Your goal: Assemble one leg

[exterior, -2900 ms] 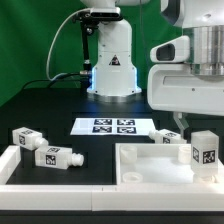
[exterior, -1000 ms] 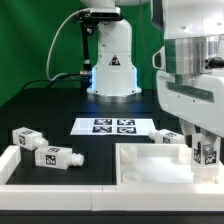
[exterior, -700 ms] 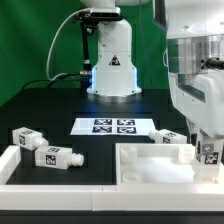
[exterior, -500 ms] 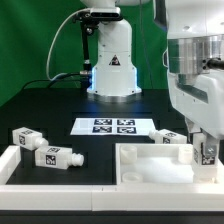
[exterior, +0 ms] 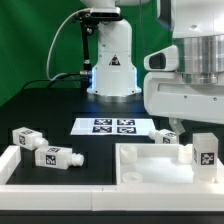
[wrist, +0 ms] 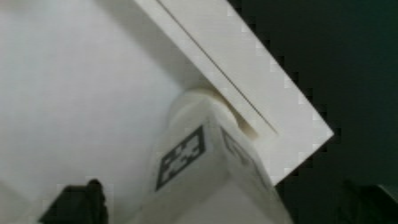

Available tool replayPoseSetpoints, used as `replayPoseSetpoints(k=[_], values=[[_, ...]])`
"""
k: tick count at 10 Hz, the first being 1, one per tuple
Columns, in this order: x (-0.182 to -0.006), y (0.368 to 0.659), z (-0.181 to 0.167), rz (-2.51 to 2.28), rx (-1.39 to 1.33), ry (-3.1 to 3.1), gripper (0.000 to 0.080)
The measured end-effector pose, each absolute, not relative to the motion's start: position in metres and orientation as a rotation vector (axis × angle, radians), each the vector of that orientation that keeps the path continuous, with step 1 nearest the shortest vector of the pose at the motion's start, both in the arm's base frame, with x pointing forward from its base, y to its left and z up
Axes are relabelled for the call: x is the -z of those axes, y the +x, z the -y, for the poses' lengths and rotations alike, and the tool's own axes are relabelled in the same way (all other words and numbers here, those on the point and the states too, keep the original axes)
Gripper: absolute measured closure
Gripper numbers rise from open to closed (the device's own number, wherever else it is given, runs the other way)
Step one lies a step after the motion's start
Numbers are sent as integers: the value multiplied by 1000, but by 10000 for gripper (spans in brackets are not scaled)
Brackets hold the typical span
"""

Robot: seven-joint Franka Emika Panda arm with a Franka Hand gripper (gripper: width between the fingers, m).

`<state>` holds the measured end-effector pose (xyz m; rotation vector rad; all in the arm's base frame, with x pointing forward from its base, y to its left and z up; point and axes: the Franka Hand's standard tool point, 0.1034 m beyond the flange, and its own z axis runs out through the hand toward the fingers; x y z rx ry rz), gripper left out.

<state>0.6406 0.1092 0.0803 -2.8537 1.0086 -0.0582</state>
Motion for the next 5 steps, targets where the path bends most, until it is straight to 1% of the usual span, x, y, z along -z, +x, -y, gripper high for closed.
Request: replayPoseSetpoints(k=[2,3,4,5], values=[[-80,640,-109,-841,67,-2911,151],[-77,640,-108,-611,81,-2983,151],[-78,640,-108,-636,80,-2976,151],[-77,640,-108,-679,78,-2966,179]])
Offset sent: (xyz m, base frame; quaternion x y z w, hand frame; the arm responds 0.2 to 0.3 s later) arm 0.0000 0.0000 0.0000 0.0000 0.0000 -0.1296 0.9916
